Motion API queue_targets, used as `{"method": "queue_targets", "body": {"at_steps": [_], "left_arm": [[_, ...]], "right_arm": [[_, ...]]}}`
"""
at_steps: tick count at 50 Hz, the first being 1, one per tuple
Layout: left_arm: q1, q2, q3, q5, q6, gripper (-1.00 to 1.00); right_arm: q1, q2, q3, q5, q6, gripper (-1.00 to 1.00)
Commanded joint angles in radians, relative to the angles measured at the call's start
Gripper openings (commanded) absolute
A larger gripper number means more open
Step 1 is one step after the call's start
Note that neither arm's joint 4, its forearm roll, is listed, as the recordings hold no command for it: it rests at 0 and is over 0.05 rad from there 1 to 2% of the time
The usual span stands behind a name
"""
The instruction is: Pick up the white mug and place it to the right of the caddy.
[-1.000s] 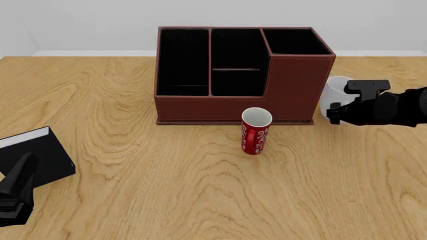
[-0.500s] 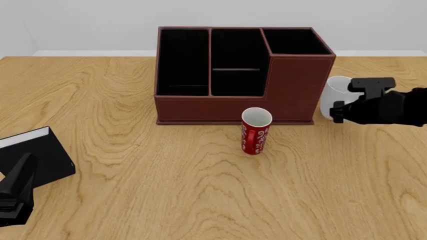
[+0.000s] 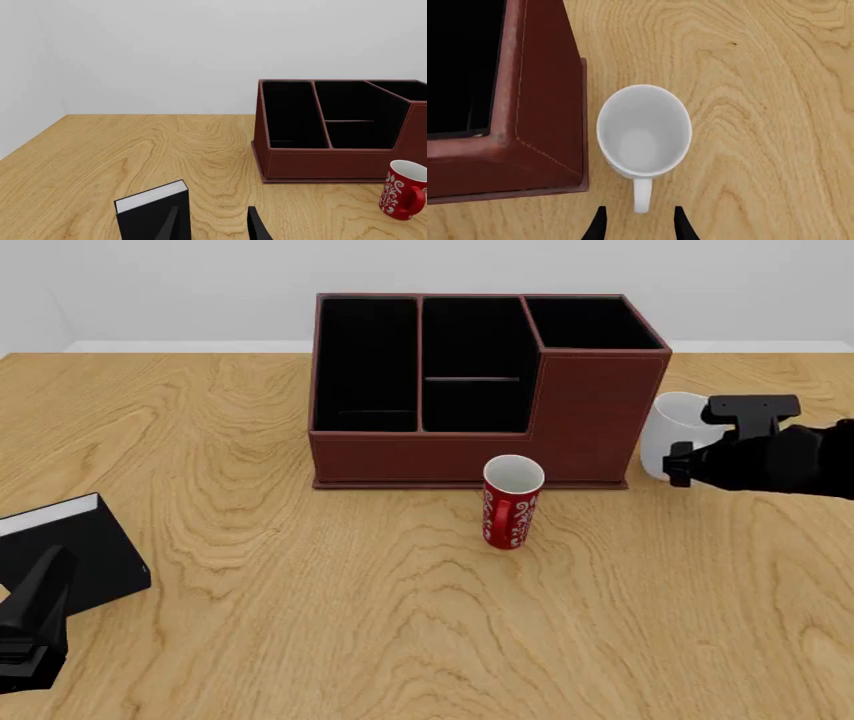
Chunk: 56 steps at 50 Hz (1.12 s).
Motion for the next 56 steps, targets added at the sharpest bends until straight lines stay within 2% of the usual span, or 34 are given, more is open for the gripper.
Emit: {"method": "queue_targets", "body": {"at_steps": [1,12,56], "left_arm": [[0.0,0.0,0.0,0.0,0.0,1.0],[0.0,0.0,0.0,0.0,0.0,1.0],[0.0,0.0,0.0,0.0,0.0,1.0]], "right_arm": [[-0.001,-0.049,0.032,-0.004,0.001,1.0],[-0.007,-0.151,0.069,0.019,-0.001,1.0],[0.008,-0.293,0.127,0.046,0.007,1.0]]}}
